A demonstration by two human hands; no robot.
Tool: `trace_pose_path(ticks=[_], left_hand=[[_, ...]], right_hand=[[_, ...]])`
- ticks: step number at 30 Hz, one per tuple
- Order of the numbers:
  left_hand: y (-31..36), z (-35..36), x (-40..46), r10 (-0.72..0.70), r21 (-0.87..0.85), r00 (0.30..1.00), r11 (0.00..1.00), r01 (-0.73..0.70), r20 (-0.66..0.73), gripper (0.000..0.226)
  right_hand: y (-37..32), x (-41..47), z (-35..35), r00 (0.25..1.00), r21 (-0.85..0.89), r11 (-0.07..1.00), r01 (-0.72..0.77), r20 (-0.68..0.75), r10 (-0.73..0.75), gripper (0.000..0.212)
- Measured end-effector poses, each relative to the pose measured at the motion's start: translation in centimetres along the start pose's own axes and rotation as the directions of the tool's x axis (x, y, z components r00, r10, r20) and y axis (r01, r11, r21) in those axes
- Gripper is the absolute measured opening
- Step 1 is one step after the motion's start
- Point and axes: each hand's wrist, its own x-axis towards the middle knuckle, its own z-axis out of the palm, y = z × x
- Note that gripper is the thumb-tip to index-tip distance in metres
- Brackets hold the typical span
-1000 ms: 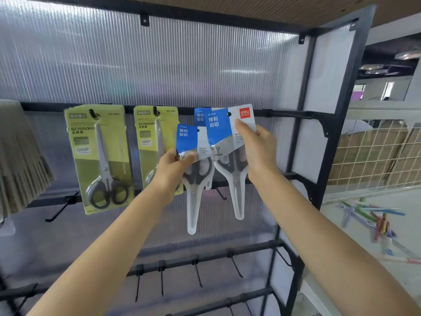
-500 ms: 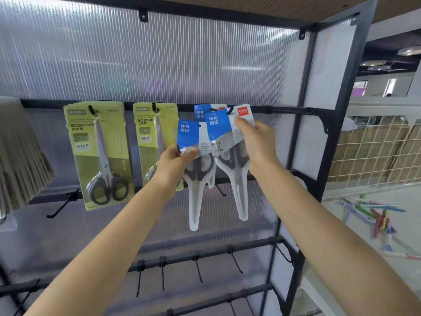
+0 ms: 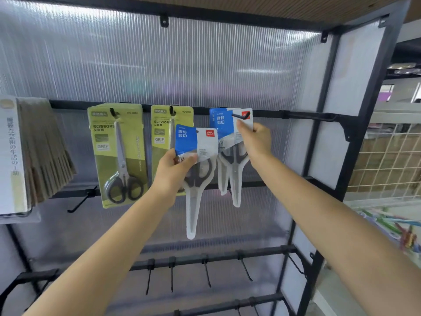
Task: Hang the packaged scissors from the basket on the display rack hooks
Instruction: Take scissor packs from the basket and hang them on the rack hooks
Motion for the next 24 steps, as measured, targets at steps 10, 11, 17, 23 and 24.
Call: trace_pose_path(ticks=[10,11,17,23,24], left_hand=[[-0.2,-0.6,0.0,-0.008,0.005,0.996,1.000,0.007,0.089,0.016],[-0.2,-0.5,-0.1,-0.003,0.012,0.995,1.000,0.002,0.100,0.016],[-0.7,1.0,-0.4,0.012,0.049,0.984,0.999,-0.021,0.176,0.012],[-1.5,3.7,-1.7,0.051,0.078,0.962,0.994,-0.074,0.269,0.018],[-1.6,4.1,-1.9,0.050,0.086,0.959,0.993,-0.077,0.280,0.019]], right_hand=[[0.3,2.9,1.4,0.994,-0.349,0.932,0.097,0.077,-0.074,0.030],[0.2,2.7,1.3,0.994,-0.353,0.930,0.105,0.079,-0.082,0.027],[-0.5,0.8,-2.1,0.985,-0.289,0.944,0.158,0.108,-0.131,0.029],[-1.7,-2.7,-6.0,0.902,-0.351,0.914,0.201,0.429,-0.034,0.015],[-1.9,-3.1,-6.5,0.895,-0.356,0.913,0.197,0.447,-0.019,0.014]])
